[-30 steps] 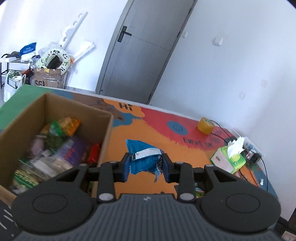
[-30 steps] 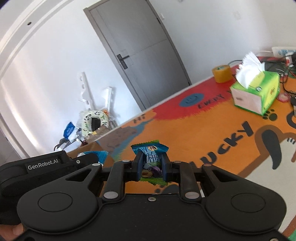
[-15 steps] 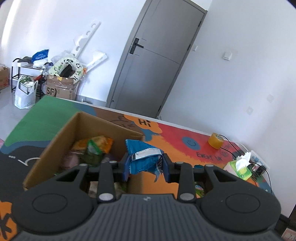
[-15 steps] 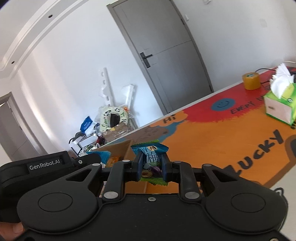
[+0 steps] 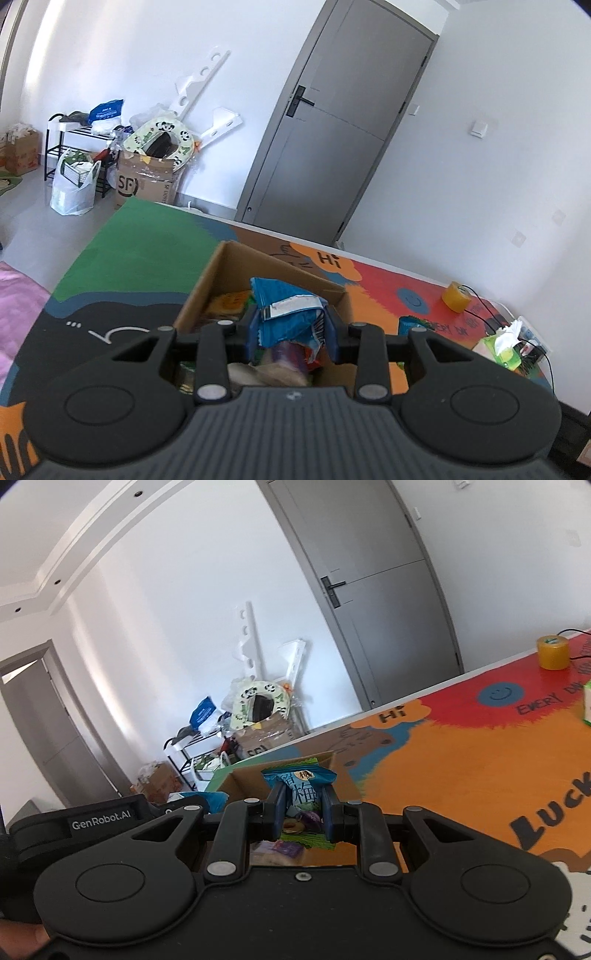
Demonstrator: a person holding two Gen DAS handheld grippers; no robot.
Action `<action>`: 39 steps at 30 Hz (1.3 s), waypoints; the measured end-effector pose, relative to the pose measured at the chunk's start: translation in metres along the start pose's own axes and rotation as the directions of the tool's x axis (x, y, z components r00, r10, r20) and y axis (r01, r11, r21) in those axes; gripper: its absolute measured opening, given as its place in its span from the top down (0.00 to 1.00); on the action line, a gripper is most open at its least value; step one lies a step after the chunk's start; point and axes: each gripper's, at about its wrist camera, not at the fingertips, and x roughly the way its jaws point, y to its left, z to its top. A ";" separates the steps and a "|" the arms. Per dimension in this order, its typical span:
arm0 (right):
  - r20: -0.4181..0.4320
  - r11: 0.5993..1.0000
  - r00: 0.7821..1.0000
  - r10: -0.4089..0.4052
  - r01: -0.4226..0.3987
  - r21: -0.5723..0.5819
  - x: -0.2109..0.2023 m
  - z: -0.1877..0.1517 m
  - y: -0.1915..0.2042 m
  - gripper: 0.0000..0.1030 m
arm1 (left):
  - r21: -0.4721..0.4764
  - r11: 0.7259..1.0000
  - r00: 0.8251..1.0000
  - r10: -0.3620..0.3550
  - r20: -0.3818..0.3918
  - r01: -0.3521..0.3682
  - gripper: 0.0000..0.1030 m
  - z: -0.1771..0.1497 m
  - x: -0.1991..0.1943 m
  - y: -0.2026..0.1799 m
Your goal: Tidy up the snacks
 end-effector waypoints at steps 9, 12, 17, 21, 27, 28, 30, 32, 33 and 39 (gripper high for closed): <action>-0.039 0.999 0.999 0.019 -0.020 -0.040 0.007 -0.007 0.021 0.79 | -0.008 1.000 0.999 0.027 -0.043 -0.028 0.63 -0.003 0.006 0.017; -0.051 0.998 0.998 0.024 -0.027 -0.051 0.007 -0.010 0.026 0.79 | -0.012 1.000 0.999 0.021 -0.048 -0.022 0.59 -0.004 0.002 0.022; -0.082 0.997 0.996 0.037 -0.042 -0.062 0.008 -0.013 0.034 0.77 | -0.024 0.999 0.999 0.038 -0.035 -0.039 0.49 0.000 -0.002 0.030; -0.081 0.997 0.996 0.034 -0.039 -0.066 0.005 -0.012 0.035 0.65 | -0.024 0.998 0.998 0.060 -0.029 -0.060 0.40 0.000 -0.005 0.034; -0.072 0.999 0.997 -0.016 0.013 -0.049 -0.005 -0.013 0.026 0.61 | -0.023 0.998 0.998 0.054 -0.027 -0.054 0.27 -0.002 -0.007 0.038; -0.070 0.999 0.997 -0.023 0.020 -0.048 -0.006 -0.014 0.023 0.58 | -0.020 0.998 0.998 0.052 -0.028 -0.053 0.26 -0.003 -0.008 0.037; -0.063 0.998 0.997 -0.038 0.035 -0.049 -0.011 -0.015 0.020 0.56 | -0.012 0.999 0.998 0.053 -0.036 -0.053 0.24 -0.005 -0.008 0.035; -0.060 0.998 0.997 -0.050 0.047 -0.048 -0.016 -0.016 0.016 0.54 | -0.008 0.999 0.998 0.050 -0.045 -0.051 0.18 -0.008 -0.008 0.032; -0.058 0.998 0.997 -0.055 0.052 -0.047 -0.018 -0.016 0.015 0.51 | -0.008 0.999 0.998 0.048 -0.046 -0.048 0.17 -0.009 -0.007 0.030; -0.046 0.996 0.995 -0.084 0.083 -0.032 -0.034 -0.019 0.004 0.37 | 0.020 0.999 0.997 0.039 -0.063 -0.037 0.11 -0.016 -0.008 0.018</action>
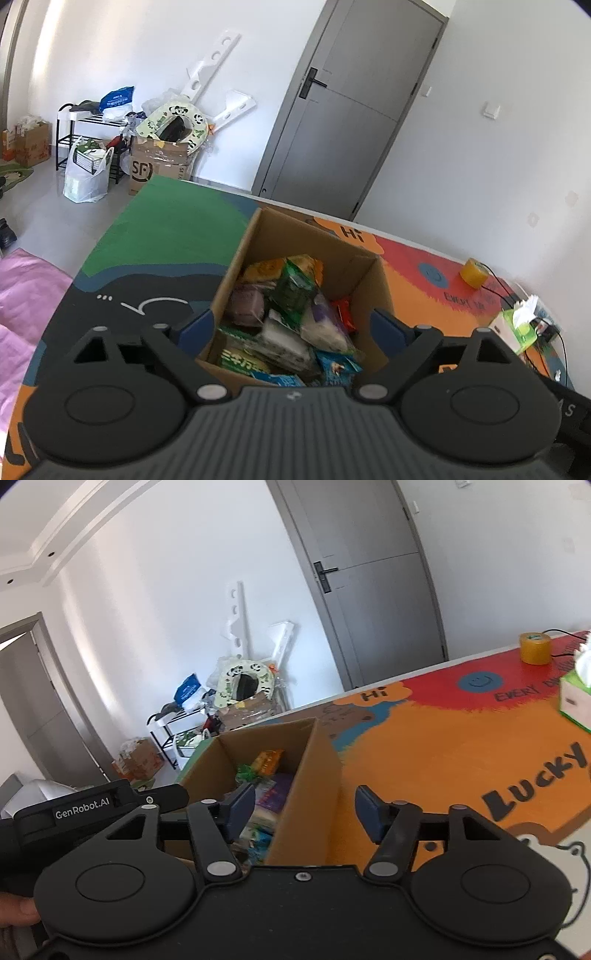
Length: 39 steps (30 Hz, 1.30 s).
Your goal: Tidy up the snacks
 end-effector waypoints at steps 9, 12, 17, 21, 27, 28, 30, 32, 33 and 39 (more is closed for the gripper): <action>0.026 0.999 0.999 -0.037 0.036 0.038 -0.024 -0.002 -0.023 0.12 | 0.051 0.999 1.000 -0.004 -0.021 0.005 0.05 -0.009 -0.004 -0.018; 0.032 0.998 0.998 -0.052 0.051 0.043 -0.031 -0.003 -0.027 0.06 | 0.076 0.997 1.000 -0.010 -0.021 0.012 0.03 -0.013 -0.008 -0.025; 0.035 0.996 0.997 -0.072 0.070 0.051 -0.045 -0.004 -0.035 0.00 | 0.109 0.994 1.000 -0.018 -0.014 0.020 0.02 -0.015 -0.016 -0.034; 0.037 0.996 0.996 -0.085 0.083 0.045 -0.056 -0.004 -0.039 0.00 | 0.140 0.990 1.000 -0.017 -0.009 0.019 0.01 -0.016 -0.023 -0.041; 0.034 0.996 0.995 -0.089 0.088 0.027 -0.070 -0.005 -0.041 0.00 | 0.245 0.967 0.998 -0.063 -0.019 0.066 0.01 -0.021 -0.035 -0.055; 0.032 0.996 0.995 -0.090 0.089 0.024 -0.072 -0.005 -0.041 0.00 | 0.256 0.964 0.997 -0.067 -0.022 0.071 0.01 -0.022 -0.036 -0.057; 0.031 0.995 0.995 -0.094 0.094 0.020 -0.076 -0.005 -0.042 0.00 | 0.266 0.961 0.997 -0.073 -0.026 0.077 0.01 -0.023 -0.038 -0.059; 0.033 0.995 0.995 -0.097 0.096 0.015 -0.081 -0.004 -0.043 0.00 | 0.275 0.959 0.997 -0.071 -0.027 0.076 0.01 -0.024 -0.041 -0.060; 0.033 0.995 0.995 -0.099 0.099 0.011 -0.084 -0.004 -0.042 0.00 | 0.278 0.958 0.997 -0.069 -0.026 0.074 0.01 -0.024 -0.042 -0.060; 0.033 0.994 0.994 -0.106 0.107 -0.010 -0.097 -0.004 -0.038 0.00 | 0.294 0.954 0.998 -0.066 -0.013 0.067 0.01 -0.021 -0.055 -0.057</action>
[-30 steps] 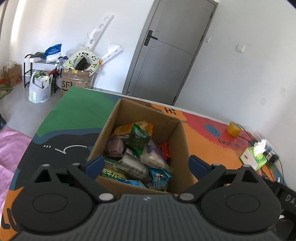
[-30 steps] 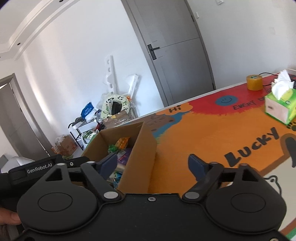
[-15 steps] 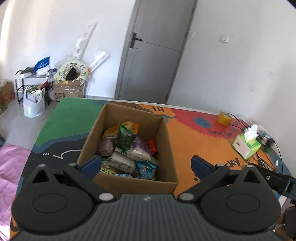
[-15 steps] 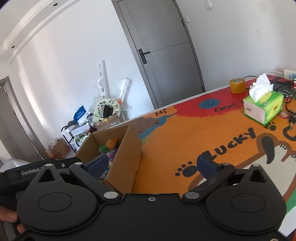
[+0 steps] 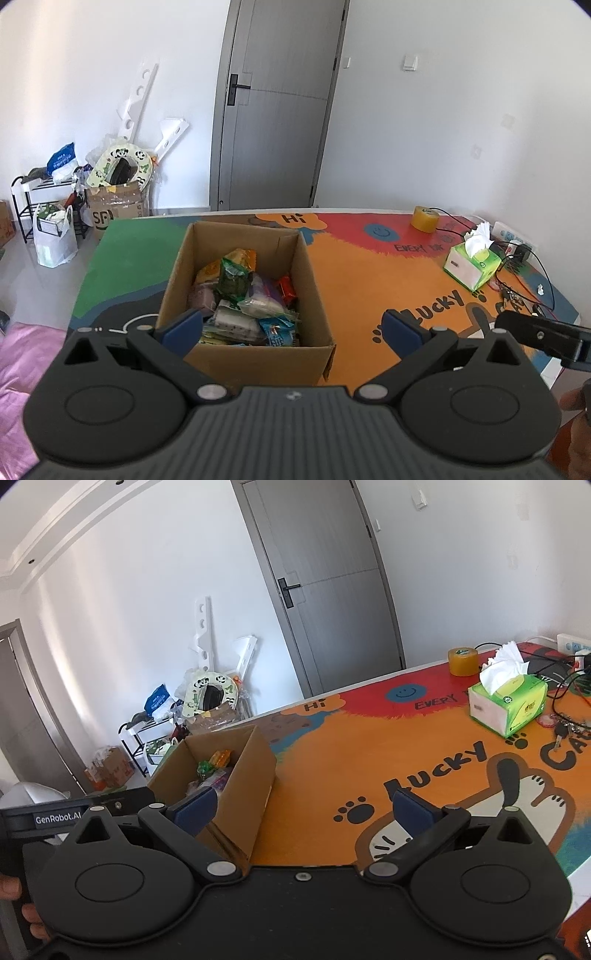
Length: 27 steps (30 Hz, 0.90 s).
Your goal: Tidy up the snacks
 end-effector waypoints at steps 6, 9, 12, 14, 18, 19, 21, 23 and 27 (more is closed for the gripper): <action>-0.012 1.000 1.000 0.011 -0.011 -0.024 -0.012 -0.001 0.003 0.00 | 0.016 1.000 1.000 -0.004 -0.017 0.004 0.01 -0.001 -0.012 0.007; -0.021 0.999 1.000 0.004 -0.005 -0.037 -0.016 -0.002 0.004 0.00 | 0.027 1.000 1.000 0.008 -0.008 -0.008 0.01 -0.002 -0.018 0.010; -0.021 0.999 1.000 0.005 -0.006 -0.047 -0.021 -0.002 0.005 0.00 | 0.023 1.000 1.000 0.015 -0.012 -0.015 0.01 -0.003 -0.021 0.014; -0.021 0.999 1.000 0.005 -0.007 -0.052 -0.024 -0.002 0.005 0.00 | 0.027 0.999 1.000 0.027 -0.010 -0.027 0.01 -0.003 -0.023 0.015; -0.021 0.999 1.000 0.007 -0.008 -0.049 -0.027 -0.002 0.005 0.00 | 0.041 0.999 0.999 0.032 -0.014 -0.032 0.01 -0.004 -0.025 0.015; -0.020 0.999 1.000 0.007 -0.008 -0.047 -0.027 -0.002 0.004 0.00 | 0.046 0.998 0.999 0.034 -0.015 -0.033 0.01 -0.004 -0.026 0.015; -0.020 0.999 1.000 0.008 -0.009 -0.046 -0.027 -0.001 0.004 0.00 | 0.055 0.998 0.999 0.038 -0.018 -0.037 0.01 -0.005 -0.027 0.014; -0.020 0.999 1.000 0.009 -0.010 -0.046 -0.028 -0.001 0.005 0.00 | 0.065 0.997 0.999 0.043 -0.017 -0.042 0.01 -0.006 -0.028 0.013; -0.021 0.999 1.000 0.012 -0.013 -0.052 -0.029 -0.001 0.006 0.00 | 0.069 0.997 0.999 0.039 -0.021 -0.038 0.01 -0.007 -0.028 0.011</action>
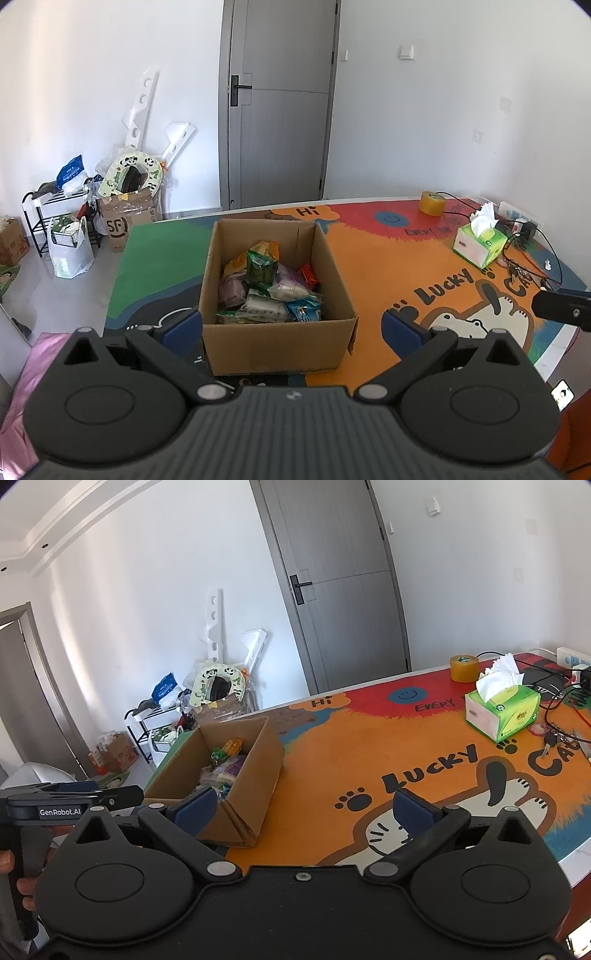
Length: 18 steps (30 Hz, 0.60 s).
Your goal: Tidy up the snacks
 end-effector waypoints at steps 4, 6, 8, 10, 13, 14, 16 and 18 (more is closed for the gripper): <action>-0.001 1.000 1.000 0.000 0.000 -0.002 -0.001 0.000 0.001 0.00 | 0.003 1.000 1.000 -0.007 -0.001 0.007 0.01 0.000 -0.001 -0.001; -0.002 1.000 1.000 0.001 -0.001 -0.001 -0.001 0.000 0.001 0.00 | 0.004 1.000 1.000 -0.010 -0.001 0.010 0.01 -0.001 -0.001 -0.001; -0.002 1.000 1.000 0.000 -0.001 -0.002 -0.001 0.000 0.001 0.00 | 0.001 1.000 1.000 -0.010 -0.002 0.010 0.01 -0.001 -0.001 -0.001; -0.002 1.000 1.000 0.001 -0.001 -0.006 -0.001 0.000 0.001 0.00 | -0.003 1.000 1.000 -0.011 -0.003 0.011 0.01 -0.001 -0.002 -0.001; -0.003 1.000 1.000 0.001 -0.001 -0.007 -0.002 0.000 0.001 0.00 | -0.008 1.000 1.000 -0.011 -0.005 0.011 0.01 -0.001 -0.002 0.001; -0.004 1.000 1.000 0.000 0.000 -0.007 -0.002 0.000 0.001 0.00 | -0.010 1.000 1.000 -0.011 -0.005 0.011 0.01 -0.001 -0.002 0.001; -0.004 1.000 1.000 0.001 -0.001 -0.007 -0.002 0.000 0.001 0.00 | -0.011 1.000 1.000 -0.010 -0.004 0.010 0.01 0.000 -0.002 0.002; -0.004 1.000 1.000 -0.001 0.001 -0.006 -0.002 0.000 0.001 0.00 | -0.013 1.000 1.000 -0.011 -0.004 0.011 0.01 0.000 -0.002 0.003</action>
